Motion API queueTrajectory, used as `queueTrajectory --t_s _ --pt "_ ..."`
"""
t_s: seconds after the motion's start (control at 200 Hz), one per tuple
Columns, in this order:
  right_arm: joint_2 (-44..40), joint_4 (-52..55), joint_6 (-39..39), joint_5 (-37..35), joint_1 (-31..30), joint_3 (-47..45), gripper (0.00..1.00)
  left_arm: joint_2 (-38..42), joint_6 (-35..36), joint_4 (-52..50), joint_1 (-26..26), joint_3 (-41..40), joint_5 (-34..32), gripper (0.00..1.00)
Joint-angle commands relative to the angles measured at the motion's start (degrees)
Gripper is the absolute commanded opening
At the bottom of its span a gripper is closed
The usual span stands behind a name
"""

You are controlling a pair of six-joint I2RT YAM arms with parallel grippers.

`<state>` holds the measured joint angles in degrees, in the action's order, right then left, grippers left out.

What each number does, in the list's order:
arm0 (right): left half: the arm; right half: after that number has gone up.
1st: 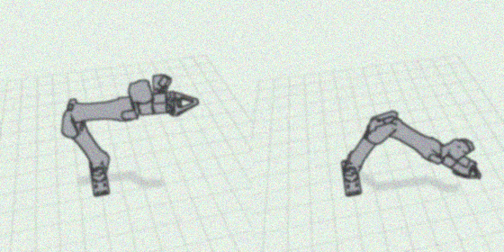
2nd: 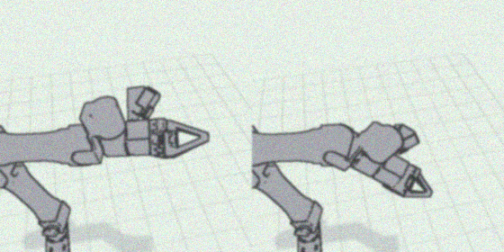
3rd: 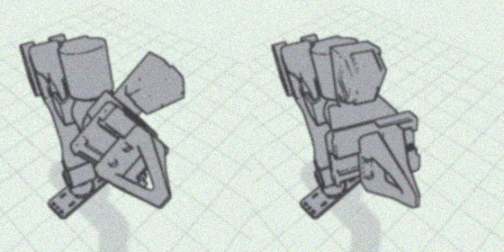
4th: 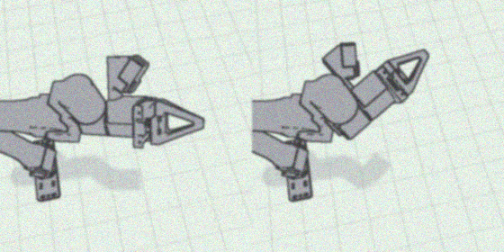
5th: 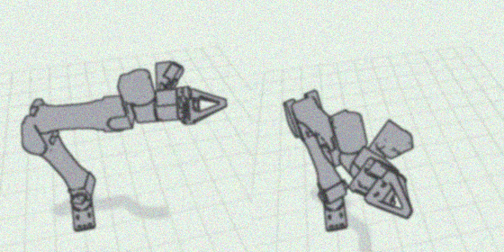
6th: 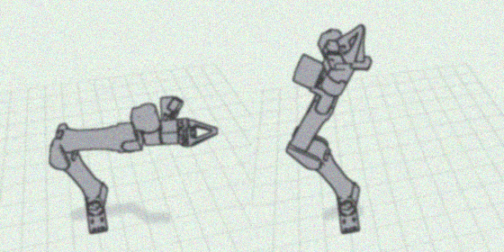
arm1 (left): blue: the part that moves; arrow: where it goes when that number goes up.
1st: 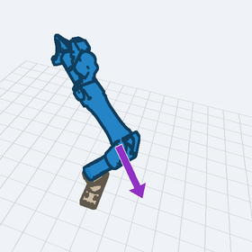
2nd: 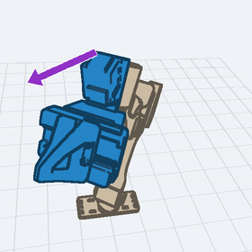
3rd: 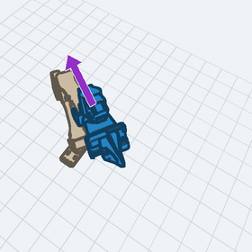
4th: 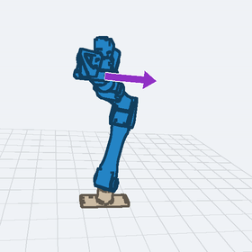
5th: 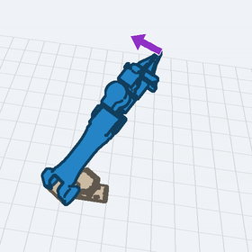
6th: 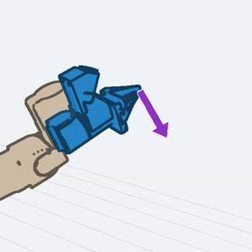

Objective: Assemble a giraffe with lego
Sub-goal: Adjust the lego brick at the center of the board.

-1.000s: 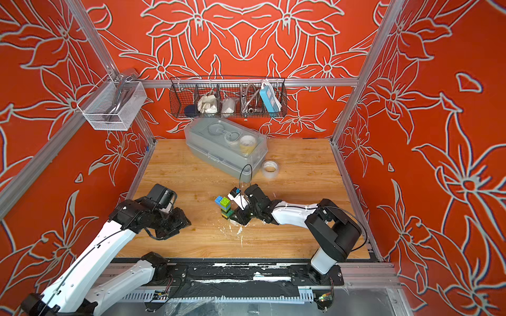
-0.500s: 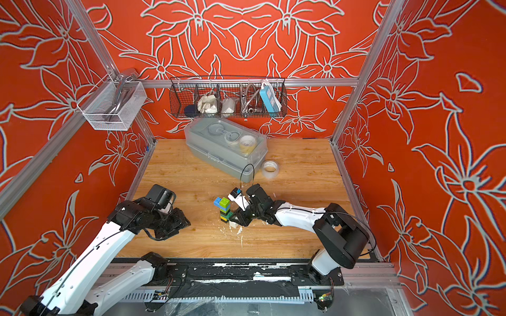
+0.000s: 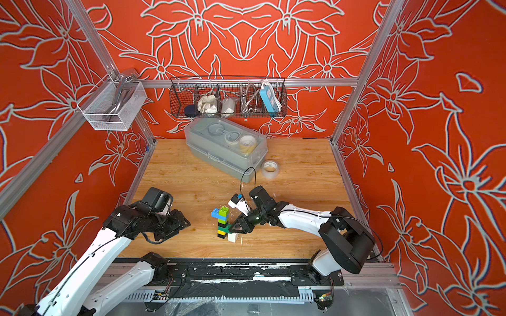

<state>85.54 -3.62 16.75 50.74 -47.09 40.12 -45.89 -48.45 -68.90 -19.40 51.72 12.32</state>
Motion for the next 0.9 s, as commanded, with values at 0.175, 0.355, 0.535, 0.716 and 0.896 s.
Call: queueTrajectory --t_s 0.175,0.355,0.535,0.716,0.896 --pt "6.18 -3.97 9.09 10.55 2.50 3.29 0.30 2.47 1.46 -2.00 0.55 0.37 0.11 0.55" --pt "7.90 -5.27 12.37 11.90 3.18 3.77 0.30 2.86 1.95 -2.51 0.52 1.14 -0.20 0.55" --pt "12.23 -4.15 14.81 11.83 3.64 5.88 0.30 3.17 1.79 -1.51 0.52 0.40 0.56 0.55" --pt "15.77 -6.95 19.30 12.32 3.89 6.38 0.30 3.26 2.12 -0.34 0.46 0.07 1.71 0.55" --pt "19.54 -7.12 20.67 14.85 4.20 7.72 0.30 3.34 3.01 0.17 0.50 -0.02 3.45 0.55"
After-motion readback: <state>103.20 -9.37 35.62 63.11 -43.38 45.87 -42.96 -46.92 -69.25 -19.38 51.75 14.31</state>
